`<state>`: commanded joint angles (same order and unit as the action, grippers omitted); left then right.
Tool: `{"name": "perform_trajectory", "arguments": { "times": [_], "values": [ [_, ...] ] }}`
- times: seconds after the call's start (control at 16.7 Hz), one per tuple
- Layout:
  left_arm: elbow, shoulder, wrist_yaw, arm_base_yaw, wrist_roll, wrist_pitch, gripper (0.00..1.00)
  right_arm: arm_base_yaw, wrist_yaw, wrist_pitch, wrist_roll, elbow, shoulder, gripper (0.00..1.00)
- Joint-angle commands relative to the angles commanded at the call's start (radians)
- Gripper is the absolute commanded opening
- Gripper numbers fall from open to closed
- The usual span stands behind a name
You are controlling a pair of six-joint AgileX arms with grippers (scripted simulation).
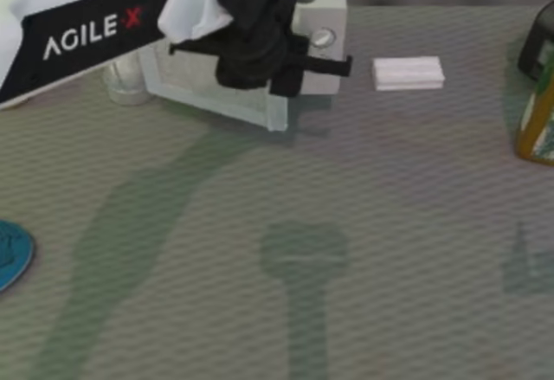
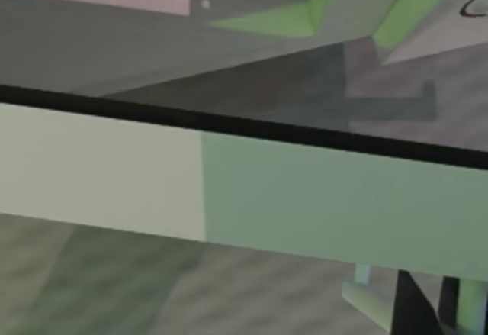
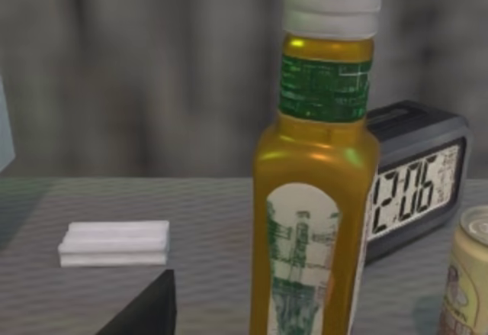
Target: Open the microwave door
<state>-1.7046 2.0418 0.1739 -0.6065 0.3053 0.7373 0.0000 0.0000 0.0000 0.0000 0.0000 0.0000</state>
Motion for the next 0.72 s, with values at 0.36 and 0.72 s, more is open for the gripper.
{"name": "perform_trajectory", "arguments": {
  "times": [0.36, 0.72],
  "values": [
    [0.026, -0.022, -0.011, 0.004, -0.022, -0.017, 0.0, 0.0, 0.0, 0.0, 0.0, 0.0, 0.0, 1.0],
    [0.026, -0.022, -0.011, 0.004, -0.022, -0.017, 0.0, 0.0, 0.0, 0.0, 0.0, 0.0, 0.0, 1.0]
  ]
}}
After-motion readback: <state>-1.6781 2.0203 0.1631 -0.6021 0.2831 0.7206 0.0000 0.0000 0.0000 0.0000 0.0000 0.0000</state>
